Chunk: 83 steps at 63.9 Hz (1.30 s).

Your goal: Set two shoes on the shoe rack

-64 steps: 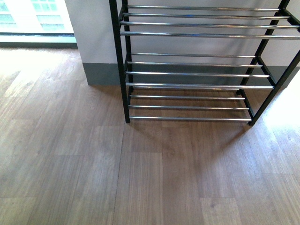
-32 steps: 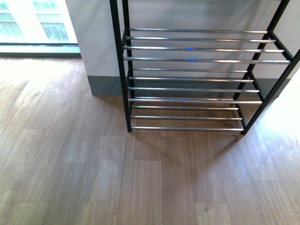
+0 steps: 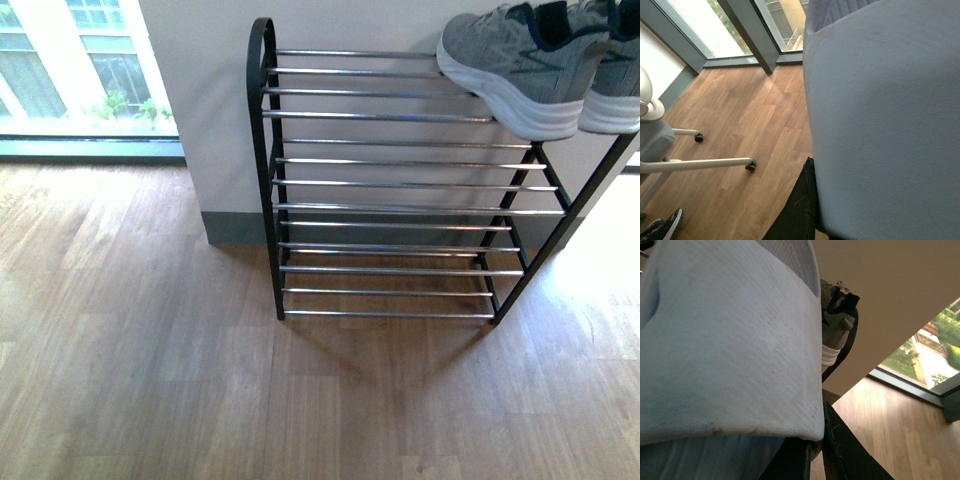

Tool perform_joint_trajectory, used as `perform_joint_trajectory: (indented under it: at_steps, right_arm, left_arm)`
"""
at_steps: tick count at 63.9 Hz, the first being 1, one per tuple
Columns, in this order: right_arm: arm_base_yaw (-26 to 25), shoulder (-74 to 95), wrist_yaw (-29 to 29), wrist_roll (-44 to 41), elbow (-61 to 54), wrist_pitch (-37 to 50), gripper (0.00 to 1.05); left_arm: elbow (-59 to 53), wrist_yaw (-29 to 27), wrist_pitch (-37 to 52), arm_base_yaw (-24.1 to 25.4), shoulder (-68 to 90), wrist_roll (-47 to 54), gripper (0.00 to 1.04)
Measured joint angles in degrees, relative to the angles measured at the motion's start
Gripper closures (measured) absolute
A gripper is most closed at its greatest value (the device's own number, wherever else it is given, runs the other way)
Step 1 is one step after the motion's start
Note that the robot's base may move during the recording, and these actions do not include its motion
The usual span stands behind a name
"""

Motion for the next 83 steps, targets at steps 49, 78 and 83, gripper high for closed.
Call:
perform_joint_trajectory:
  at_steps: [49, 78, 83]
  right_arm:
    - [0.00, -0.09, -0.07, 0.00, 0.07, 0.00, 1.03]
    - [0.13, 0.13, -0.57, 0.00, 0.07, 0.00, 1.03]
    - [-0.59, 0.55, -5.49, 3.10, -0.26, 2.62, 1.03]
  left_arm:
    - [0.02, -0.11, 0.00, 0.00, -0.07, 0.00, 1.03]
    - [0.00, -0.07, 0.00, 0.00, 0.11, 0.00, 1.03]
    - [0.00, -0.11, 0.00, 0.00, 0.04, 0.00, 1.03]
